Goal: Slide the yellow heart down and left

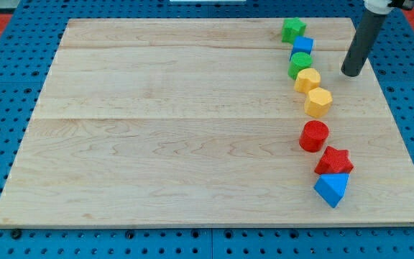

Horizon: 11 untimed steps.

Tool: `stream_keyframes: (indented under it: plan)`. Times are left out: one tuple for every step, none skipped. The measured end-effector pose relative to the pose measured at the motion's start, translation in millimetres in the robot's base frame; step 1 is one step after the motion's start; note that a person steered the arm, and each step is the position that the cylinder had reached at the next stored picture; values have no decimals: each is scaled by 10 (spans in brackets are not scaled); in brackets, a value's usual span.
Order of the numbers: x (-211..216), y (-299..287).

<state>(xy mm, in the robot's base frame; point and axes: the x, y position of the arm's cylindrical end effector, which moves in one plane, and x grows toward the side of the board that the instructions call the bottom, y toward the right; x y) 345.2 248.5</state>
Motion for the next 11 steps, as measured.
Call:
stream_keyframes:
  plan:
    - [-2, 0]
    - [-2, 130]
    - [-2, -9]
    - [274, -109]
    - [219, -498]
    - [56, -537]
    - [228, -1188]
    - [576, -1790]
    - [450, -1714]
    - [509, -1570]
    - [835, -1628]
